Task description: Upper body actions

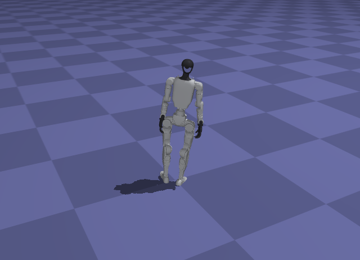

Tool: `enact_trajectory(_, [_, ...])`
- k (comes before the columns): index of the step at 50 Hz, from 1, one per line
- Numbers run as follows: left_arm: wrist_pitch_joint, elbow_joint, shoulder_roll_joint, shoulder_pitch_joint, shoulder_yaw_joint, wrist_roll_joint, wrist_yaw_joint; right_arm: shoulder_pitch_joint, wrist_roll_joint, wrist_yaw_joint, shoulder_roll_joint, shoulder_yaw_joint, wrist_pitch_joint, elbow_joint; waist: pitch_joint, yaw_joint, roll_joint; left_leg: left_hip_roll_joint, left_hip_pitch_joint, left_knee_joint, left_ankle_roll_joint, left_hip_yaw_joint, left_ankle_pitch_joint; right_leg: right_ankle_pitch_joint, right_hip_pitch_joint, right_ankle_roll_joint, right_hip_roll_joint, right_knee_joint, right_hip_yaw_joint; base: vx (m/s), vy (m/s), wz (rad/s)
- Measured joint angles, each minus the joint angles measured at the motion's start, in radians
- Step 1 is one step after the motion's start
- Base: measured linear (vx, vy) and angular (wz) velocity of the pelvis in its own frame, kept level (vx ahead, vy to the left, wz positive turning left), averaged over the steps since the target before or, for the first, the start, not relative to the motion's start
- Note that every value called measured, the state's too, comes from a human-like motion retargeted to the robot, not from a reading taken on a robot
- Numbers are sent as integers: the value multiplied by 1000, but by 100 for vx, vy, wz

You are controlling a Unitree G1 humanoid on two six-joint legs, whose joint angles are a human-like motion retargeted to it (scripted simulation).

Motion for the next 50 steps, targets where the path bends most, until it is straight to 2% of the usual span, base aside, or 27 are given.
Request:
enact_trajectory(5, [20,-7,-21,-59,15,-74,-31,43,-91,-144,6,35,8,82,-24,-25,19,7,-26,1,4,-28,5,-1,-7,4,8,-8,-17,-4,-1,20])
enact_trajectory(13, [38,-28,10,-90,-40,-73,-46,89,-79,-164,21,46,14,123,-37,-35,22,3,-13,-14,9,-32,11,-5,4,1,16,-6,-28,0,0,0])
enact_trajectory(20, [65,39,38,-96,-59,-56,-28,59,-120,-133,7,64,-8,88,-42,-28,16,5,19,-15,8,1,0,-3,14,-7,24,-1,-2,2,-2,-23])
enact_trajectory(30, [94,139,15,-87,-33,-59,-66,-16,-141,16,18,58,-13,-18,-59,-52,17,9,26,-14,5,23,-6,1,5,-12,30,2,21,0,0,-4])
enact_trajectory(38, [64,102,-17,-87,-52,-49,-51,-17,-130,2,34,83,-28,-28,-55,-43,8,4,24,-13,6,18,-3,3,6,-15,26,0,22,0,0,0])
enact_trajectory(50, [-14,67,-39,-102,-72,-121,27,21,-207,-40,27,113,11,55,-40,-32,-1,-5,28,-4,7,-4,-3,2,19,-15,13,-2,-2,0,0,0])
